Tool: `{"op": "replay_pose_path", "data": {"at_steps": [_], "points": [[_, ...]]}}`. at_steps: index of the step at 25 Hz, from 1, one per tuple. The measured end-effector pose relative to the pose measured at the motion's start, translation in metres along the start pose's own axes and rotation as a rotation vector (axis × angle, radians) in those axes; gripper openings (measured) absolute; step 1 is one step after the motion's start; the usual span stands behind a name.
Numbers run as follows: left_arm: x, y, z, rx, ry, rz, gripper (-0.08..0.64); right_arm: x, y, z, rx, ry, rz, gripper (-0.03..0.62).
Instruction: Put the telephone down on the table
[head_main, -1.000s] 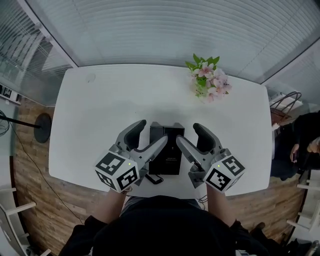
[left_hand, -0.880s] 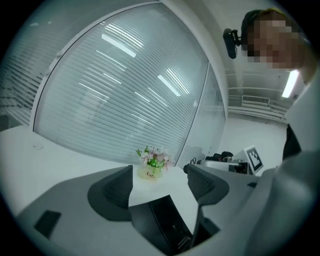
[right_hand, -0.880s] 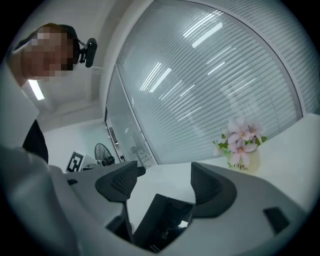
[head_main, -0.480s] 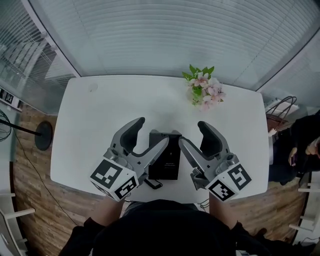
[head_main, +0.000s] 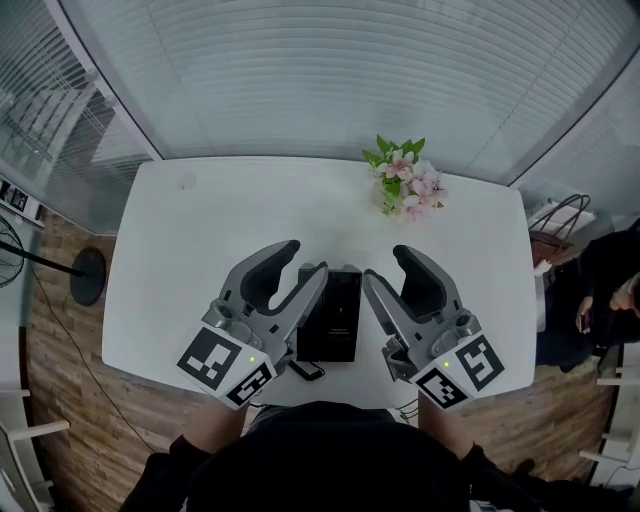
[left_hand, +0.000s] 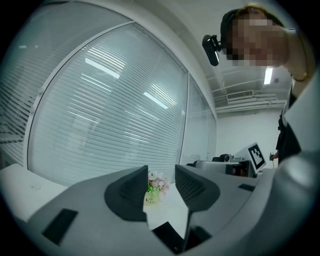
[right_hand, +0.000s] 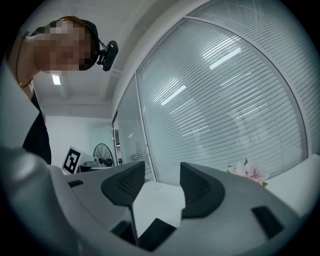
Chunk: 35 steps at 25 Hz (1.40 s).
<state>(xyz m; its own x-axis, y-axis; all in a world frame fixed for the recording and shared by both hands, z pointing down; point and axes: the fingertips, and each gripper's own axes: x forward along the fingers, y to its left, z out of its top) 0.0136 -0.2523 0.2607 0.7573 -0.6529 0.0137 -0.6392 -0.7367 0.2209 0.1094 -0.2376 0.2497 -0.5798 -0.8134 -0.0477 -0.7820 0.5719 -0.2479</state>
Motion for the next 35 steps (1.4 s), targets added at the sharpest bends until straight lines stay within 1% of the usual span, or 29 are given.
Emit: {"op": "replay_pose_path", "data": {"at_steps": [3, 5, 10, 16, 20, 35], "points": [[0.0003, 0.0002, 0.0028, 0.011, -0.013, 0.004, 0.119, -0.0003, 0.0002, 0.0012, -0.015, -0.004, -0.003, 0.183], [-0.0009, 0.0005, 0.0042, 0.020, -0.013, 0.010, 0.079, -0.0007, 0.0016, 0.0034, -0.025, -0.007, -0.009, 0.145], [-0.0002, 0.0014, 0.0050, 0.024, -0.018, 0.014, 0.037, -0.0008, 0.0010, 0.0043, -0.037, -0.010, -0.017, 0.089], [-0.0007, 0.0008, 0.0064, 0.022, -0.021, 0.015, 0.014, 0.0007, 0.0020, 0.0047, -0.044, -0.012, -0.027, 0.024], [-0.0015, 0.0005, 0.0065, 0.025, -0.015, 0.012, 0.014, 0.0020, 0.0023, 0.0044, -0.058, -0.008, -0.035, 0.008], [-0.0014, 0.0009, 0.0071, 0.026, -0.025, 0.004, 0.014, 0.0035, 0.0030, 0.0059, -0.067, -0.016, -0.046, 0.006]]}}
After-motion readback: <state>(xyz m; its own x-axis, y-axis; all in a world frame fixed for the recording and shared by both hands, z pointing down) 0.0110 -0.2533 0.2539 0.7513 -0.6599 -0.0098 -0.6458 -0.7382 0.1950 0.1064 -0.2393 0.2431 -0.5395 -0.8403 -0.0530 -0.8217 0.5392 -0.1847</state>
